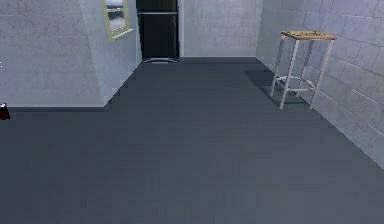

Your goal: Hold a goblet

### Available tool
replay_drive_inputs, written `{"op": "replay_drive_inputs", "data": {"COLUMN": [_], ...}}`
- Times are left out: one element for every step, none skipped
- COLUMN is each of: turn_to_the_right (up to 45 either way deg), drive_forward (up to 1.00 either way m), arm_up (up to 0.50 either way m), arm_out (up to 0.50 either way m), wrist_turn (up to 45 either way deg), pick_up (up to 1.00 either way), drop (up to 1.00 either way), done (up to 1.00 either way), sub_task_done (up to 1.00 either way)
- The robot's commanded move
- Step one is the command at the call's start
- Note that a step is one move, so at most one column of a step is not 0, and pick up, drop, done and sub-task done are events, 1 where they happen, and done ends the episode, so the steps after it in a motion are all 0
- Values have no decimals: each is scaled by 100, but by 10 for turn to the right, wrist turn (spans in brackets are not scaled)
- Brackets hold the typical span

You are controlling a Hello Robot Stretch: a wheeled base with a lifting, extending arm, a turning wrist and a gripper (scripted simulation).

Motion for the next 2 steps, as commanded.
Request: {"op": "replay_drive_inputs", "data": {"turn_to_the_right": [0, 0], "drive_forward": [0, 0], "arm_up": [50, 38], "arm_out": [0, 0], "wrist_turn": [0, 0], "pick_up": [0, 0], "drop": [0, 0], "done": [0, 0], "sub_task_done": [0, 0]}}
